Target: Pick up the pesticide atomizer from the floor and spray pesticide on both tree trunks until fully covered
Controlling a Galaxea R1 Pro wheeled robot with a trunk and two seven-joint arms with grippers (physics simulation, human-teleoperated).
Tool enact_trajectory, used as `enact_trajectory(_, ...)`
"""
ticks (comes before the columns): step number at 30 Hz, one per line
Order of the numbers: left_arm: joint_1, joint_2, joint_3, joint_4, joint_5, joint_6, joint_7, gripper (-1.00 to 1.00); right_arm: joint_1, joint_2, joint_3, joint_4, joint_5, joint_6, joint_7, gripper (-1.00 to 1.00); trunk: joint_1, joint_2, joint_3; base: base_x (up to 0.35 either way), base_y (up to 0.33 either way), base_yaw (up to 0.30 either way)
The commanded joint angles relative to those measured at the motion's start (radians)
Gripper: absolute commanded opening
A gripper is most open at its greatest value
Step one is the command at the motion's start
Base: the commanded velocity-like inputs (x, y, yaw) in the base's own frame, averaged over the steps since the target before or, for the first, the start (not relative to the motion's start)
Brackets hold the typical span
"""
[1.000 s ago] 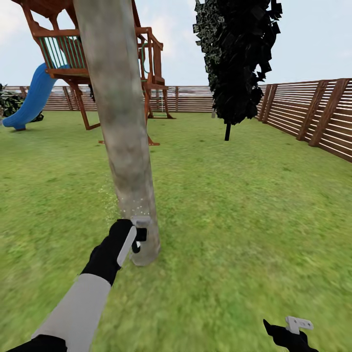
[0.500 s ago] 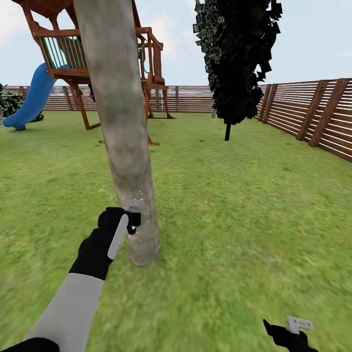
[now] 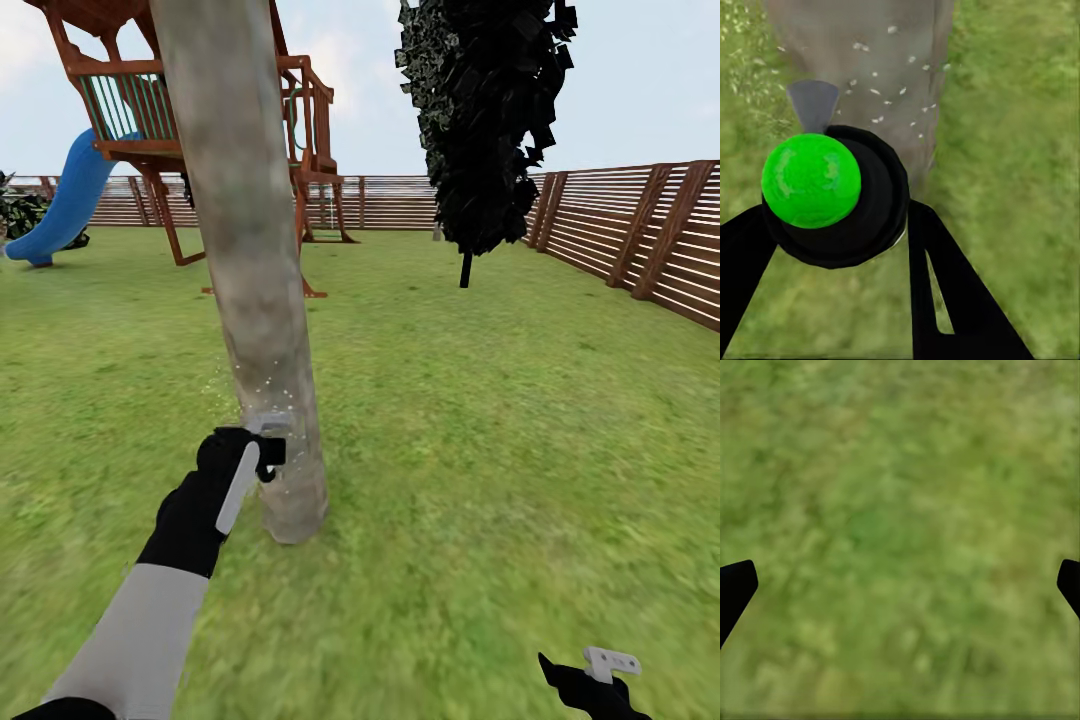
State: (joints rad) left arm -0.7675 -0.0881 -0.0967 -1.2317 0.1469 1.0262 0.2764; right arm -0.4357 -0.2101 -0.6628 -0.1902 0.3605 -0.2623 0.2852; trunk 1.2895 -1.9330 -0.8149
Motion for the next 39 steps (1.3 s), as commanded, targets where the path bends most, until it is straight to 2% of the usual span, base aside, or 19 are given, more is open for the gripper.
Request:
enact_trajectory(1, 0.002, 0.03, 0.001, 0.0, 0.012, -0.001, 0.0, -1.0, 0.0, 0.0, 0.0, 0.0, 0.0, 0.0, 0.0, 1.0, 0.0, 0.0, 0.0, 0.0, 0.0, 0.0)
enact_trajectory(3, 0.004, 0.07, 0.001, 0.001, 0.015, 0.0, -0.001, -1.0, 0.0, 0.0, 0.0, 0.0, 0.0, 0.0, 0.0, 1.0, 0.0, 0.0, 0.0, 0.0, 0.0, 0.0)
enact_trajectory(4, 0.012, 0.078, -0.004, 0.002, 0.014, 0.0, -0.002, -1.0, 0.0, 0.0, 0.0, 0.0, 0.0, 0.0, 0.0, 1.0, 0.0, 0.0, 0.0, 0.0, 0.0, 0.0)
enact_trajectory(7, 0.055, 0.078, -0.009, 0.014, 0.012, -0.002, -0.003, -1.0, 0.0, 0.0, 0.0, 0.0, 0.0, 0.0, 0.0, 1.0, 0.0, 0.0, 0.0, 0.0, 0.0, 0.0)
enact_trajectory(10, 0.153, 0.08, -0.01, 0.015, 0.01, -0.017, -0.003, -1.0, 0.0, -0.001, -0.001, -0.001, -0.001, 0.0, 0.0, 1.0, 0.0, 0.0, 0.0, 0.0, 0.0, 0.0)
enact_trajectory(13, 0.214, 0.08, -0.008, 0.047, 0.007, -0.051, 0.001, -1.0, 0.0, -0.001, -0.001, -0.001, -0.001, 0.0, 0.0, 1.0, 0.0, 0.0, 0.0, 0.0, 0.0, 0.0)
enact_trajectory(16, 0.22, 0.075, -0.007, 0.288, 0.007, -0.237, 0.003, -1.0, 0.0, -0.002, -0.001, -0.002, 0.0, 0.0, 0.0, 1.0, 0.0, 0.0, 0.0, 0.0, 0.0, 0.0)
enact_trajectory(17, 0.219, 0.073, -0.007, 0.326, 0.007, -0.261, 0.003, -1.0, 0.0, -0.002, -0.001, -0.001, 0.0, 0.0, 0.0, 1.0, 0.0, 0.0, 0.0, 0.0, 0.0, 0.0)
enact_trajectory(18, 0.213, 0.066, -0.006, 0.46, 0.007, -0.354, 0.004, -1.0, 0.0, -0.002, -0.001, -0.001, 0.0, 0.001, 0.0, 1.0, 0.0, 0.0, 0.0, 0.0, 0.0, 0.0)
enact_trajectory(19, 0.209, 0.067, -0.006, 0.549, 0.007, -0.405, 0.005, -1.0, 0.0, -0.002, -0.001, 0.0, 0.001, 0.001, 0.0, 1.0, 0.0, 0.0, 0.0, 0.0, 0.0, 0.0)
enact_trajectory(20, 0.209, 0.068, -0.006, 0.565, 0.007, -0.412, 0.005, -1.0, 0.0, -0.001, -0.001, 0.0, 0.001, 0.002, 0.0, 1.0, 0.0, 0.0, 0.0, 0.0, 0.0, 0.0)
enact_trajectory(25, 0.212, 0.071, -0.001, 0.567, 0.016, -0.417, -0.004, -1.0, 0.0, 0.0, -0.001, 0.001, 0.04, -0.001, -0.001, 1.0, 0.0, 0.0, 0.0, 0.001, 0.0, 0.0)
enact_trajectory(33, 0.212, 0.056, 0.001, 0.567, 0.022, -0.417, 0.001, -1.0, 0.0, 0.0, -0.001, 0.002, 0.041, -0.001, -0.001, 1.0, 0.0, 0.0, 0.0, 0.15, -0.2, 0.012)
enact_trajectory(39, 0.213, 0.038, 0.001, 0.568, 0.018, -0.418, 0.003, -1.0, 0.0, 0.0, -0.001, 0.002, 0.043, 0.0, -0.001, 1.0, 0.0, 0.0, 0.0, 0.14, -0.25, 0.229)
